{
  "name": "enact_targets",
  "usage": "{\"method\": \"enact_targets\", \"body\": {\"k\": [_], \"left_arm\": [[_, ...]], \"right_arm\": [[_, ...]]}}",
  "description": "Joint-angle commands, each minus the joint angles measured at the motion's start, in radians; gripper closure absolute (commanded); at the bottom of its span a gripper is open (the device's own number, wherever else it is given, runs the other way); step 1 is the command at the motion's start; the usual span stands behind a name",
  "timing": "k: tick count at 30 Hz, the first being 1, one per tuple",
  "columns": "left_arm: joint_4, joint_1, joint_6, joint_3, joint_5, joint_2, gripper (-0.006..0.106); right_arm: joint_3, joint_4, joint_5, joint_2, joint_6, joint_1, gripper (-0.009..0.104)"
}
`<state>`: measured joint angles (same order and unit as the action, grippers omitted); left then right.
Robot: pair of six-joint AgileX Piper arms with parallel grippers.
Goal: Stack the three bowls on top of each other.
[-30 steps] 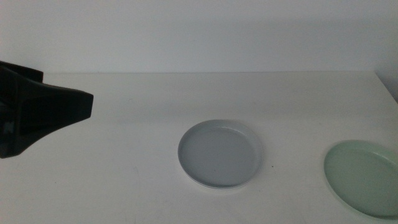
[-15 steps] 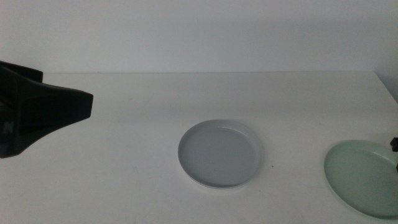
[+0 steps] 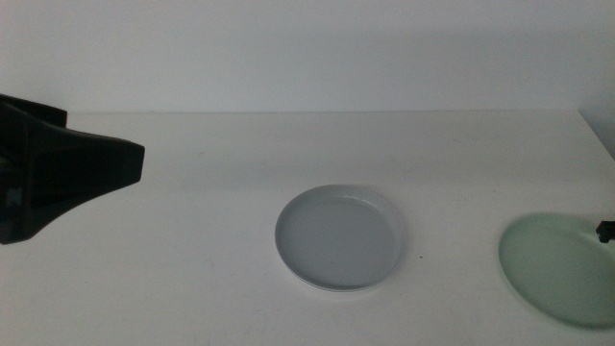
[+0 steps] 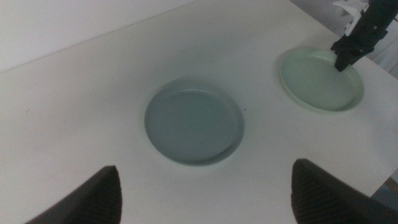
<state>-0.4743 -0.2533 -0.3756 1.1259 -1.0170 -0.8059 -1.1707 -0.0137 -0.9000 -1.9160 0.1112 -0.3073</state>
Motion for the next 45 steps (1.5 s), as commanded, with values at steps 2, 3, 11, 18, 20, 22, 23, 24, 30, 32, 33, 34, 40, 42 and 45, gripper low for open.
{"method": "enact_targets", "body": {"k": [2,3,11,18,20,22,23,24,30,32,33,34,40,42,45], "left_arm": [[-0.033,0.0,0.005,0.024,0.063,0.003,0.01],[-0.033,0.0,0.005,0.024,0.063,0.003,0.01],[-0.033,0.0,0.005,0.024,0.062,0.003,0.01],[-0.033,0.0,0.005,0.024,0.062,0.003,0.01],[-0.033,0.0,0.005,0.024,0.062,0.003,0.01],[-0.033,0.0,0.005,0.024,0.062,0.003,0.01],[-0.033,0.0,0.005,0.024,0.062,0.003,0.01],[-0.033,0.0,0.005,0.024,0.063,0.003,0.01],[-0.033,0.0,0.005,0.024,0.063,0.003,0.01],[-0.033,0.0,0.005,0.024,0.063,0.003,0.01],[-0.033,0.0,0.005,0.024,0.063,0.003,0.01],[-0.033,0.0,0.005,0.024,0.063,0.003,0.01],[-0.033,0.0,0.005,0.024,0.063,0.003,0.01],[-0.033,0.0,0.005,0.024,0.063,0.003,0.01],[-0.033,0.0,0.005,0.024,0.062,0.003,0.01]], "right_arm": [[-0.017,0.046,-0.032,0.051,0.004,-0.003,0.095],[-0.018,0.046,-0.036,0.062,0.004,-0.002,0.095],[-0.111,-0.023,-0.153,0.24,-0.106,0.018,0.095],[-0.301,-0.125,-0.234,0.297,-0.153,0.16,0.095],[-0.331,-0.167,-0.221,0.297,-0.153,0.227,0.095],[-0.346,-0.197,-0.176,0.295,-0.159,0.293,0.095],[-0.347,-0.208,-0.157,0.294,-0.164,0.32,0.095],[-0.347,-0.22,-0.138,0.287,-0.172,0.353,0.095],[-0.347,-0.261,-0.065,0.198,-0.177,0.524,0.095],[-0.347,-0.268,-0.038,0.164,-0.177,0.561,0.095],[-0.348,-0.271,-0.026,0.145,-0.177,0.579,0.095],[-0.348,-0.272,-0.013,0.126,-0.177,0.597,0.095],[-0.35,-0.275,0.038,0.036,-0.177,0.659,0.095],[-0.35,-0.274,0.048,0.017,-0.176,0.664,0.095],[-0.35,-0.272,0.075,-0.003,-0.154,0.666,0.095]]}}
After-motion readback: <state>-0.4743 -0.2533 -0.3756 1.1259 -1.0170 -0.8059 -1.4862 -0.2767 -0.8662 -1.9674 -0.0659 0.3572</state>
